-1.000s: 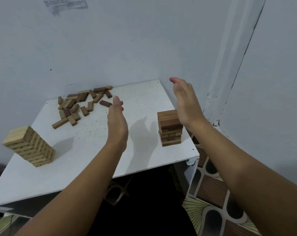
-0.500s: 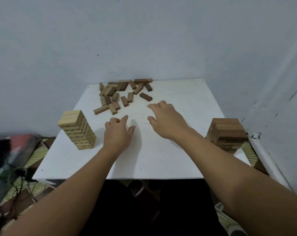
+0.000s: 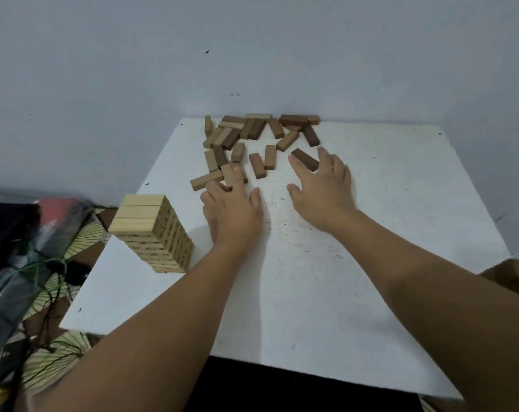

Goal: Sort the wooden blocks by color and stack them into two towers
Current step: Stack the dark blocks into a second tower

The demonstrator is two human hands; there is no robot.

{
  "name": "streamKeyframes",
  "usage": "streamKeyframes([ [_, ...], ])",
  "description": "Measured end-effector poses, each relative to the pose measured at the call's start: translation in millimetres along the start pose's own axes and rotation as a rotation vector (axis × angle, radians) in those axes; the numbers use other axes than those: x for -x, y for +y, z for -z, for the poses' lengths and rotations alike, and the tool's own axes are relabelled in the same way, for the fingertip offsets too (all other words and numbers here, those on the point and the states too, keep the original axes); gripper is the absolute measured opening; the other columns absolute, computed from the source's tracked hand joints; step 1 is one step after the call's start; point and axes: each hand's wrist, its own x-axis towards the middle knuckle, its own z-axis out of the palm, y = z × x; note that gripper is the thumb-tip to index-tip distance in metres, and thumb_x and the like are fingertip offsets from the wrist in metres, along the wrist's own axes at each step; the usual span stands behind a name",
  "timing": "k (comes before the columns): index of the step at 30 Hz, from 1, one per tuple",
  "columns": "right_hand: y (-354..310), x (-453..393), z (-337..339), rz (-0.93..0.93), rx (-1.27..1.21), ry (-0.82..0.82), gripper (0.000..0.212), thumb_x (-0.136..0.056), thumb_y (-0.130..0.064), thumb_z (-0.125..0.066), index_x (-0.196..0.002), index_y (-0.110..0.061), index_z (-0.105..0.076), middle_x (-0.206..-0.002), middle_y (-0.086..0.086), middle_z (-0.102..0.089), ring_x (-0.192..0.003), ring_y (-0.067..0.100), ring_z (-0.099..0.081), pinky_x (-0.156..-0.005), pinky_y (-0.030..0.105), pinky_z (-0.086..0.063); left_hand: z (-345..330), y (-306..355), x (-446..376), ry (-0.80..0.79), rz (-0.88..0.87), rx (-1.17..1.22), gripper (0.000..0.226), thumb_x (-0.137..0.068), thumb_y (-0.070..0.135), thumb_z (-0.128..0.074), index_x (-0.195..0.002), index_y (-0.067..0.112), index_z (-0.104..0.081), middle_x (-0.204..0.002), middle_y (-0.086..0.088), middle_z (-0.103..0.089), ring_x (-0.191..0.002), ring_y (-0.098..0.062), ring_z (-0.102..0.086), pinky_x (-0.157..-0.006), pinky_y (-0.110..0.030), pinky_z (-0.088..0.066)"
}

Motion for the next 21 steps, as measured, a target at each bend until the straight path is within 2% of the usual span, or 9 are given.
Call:
streamKeyframes([
  [2,4.0,-12.3,-3.8,-0.035,-0.002,-0.019,0.056,-0.106,-0.043,-0.039,-0.16,-0.036,-0.024,-0.167,0.016,-0.014,-0.151,0.038,-0.015,-0.124,0.056,-0.013,-3.0,-0.3,-1.2,0.01,0.007,-0.014,0.056,-0.107,0.051,-0.032,-0.161,0.036,-0.028,-0.14,-0.013,-0.032,-0.123,-0.032,-0.032,-0.107,-0.043,-0.031],
  [5,5.9,-15.7,-11.3,-0.05,0.012,-0.003,0.052,-0.106,-0.038,-0.037,-0.156,-0.028,-0.035,-0.154,0.011,-0.036,-0.137,0.036,-0.035,-0.12,0.056,-0.022,-4.4,0.0,-1.1,0.035,0.003,-0.007,0.049,-0.109,0.047,-0.033,-0.156,0.038,-0.036,-0.152,-0.011,-0.029,-0.133,-0.032,-0.029,-0.112,-0.046,-0.028],
  [9,3.3,-1.4,-14.3,-0.003,0.014,0.103,0.042,-0.104,-0.029,-0.042,-0.145,-0.028,-0.053,-0.136,0.007,-0.049,-0.124,0.035,-0.045,-0.117,0.054,-0.026,-0.4,0.7,7.9,0.073,-0.083,-0.002,0.038,-0.109,0.036,-0.038,-0.145,0.034,-0.052,-0.145,-0.002,-0.046,-0.129,-0.028,-0.036,-0.104,-0.043,-0.029],
  [15,7.3,46.6,-16.2,0.003,-0.152,0.157,0.037,-0.103,-0.025,-0.05,-0.134,-0.04,-0.065,-0.12,-0.001,-0.057,-0.113,0.029,-0.051,-0.115,0.055,-0.028,15.5,4.1,39.4,-0.016,-0.166,-0.012,0.035,-0.109,0.036,-0.043,-0.135,0.03,-0.065,-0.127,-0.002,-0.056,-0.118,-0.029,-0.044,-0.101,-0.043,-0.038],
  [18,7.6,79.0,-13.2,-0.025,-0.268,0.133,0.034,-0.104,-0.031,-0.051,-0.131,-0.047,-0.066,-0.114,-0.009,-0.056,-0.112,0.02,-0.049,-0.116,0.046,-0.023,19.7,2.6,73.1,-0.049,-0.241,0.098,0.032,-0.108,0.033,-0.047,-0.13,0.03,-0.07,-0.122,-0.002,-0.058,-0.111,-0.031,-0.048,-0.095,-0.046,-0.044],
  [21,7.5,114.4,-10.4,-0.014,-0.395,0.11,0.029,-0.103,-0.037,-0.055,-0.126,-0.049,-0.068,-0.104,-0.017,-0.05,-0.107,0.014,-0.048,-0.109,0.038,-0.025,21.2,-1.5,108.1,-0.089,-0.313,0.163,0.032,-0.107,0.035,-0.051,-0.132,0.035,-0.069,-0.124,0.0,-0.057,-0.109,-0.029,-0.048,-0.096,-0.046,-0.044],
])
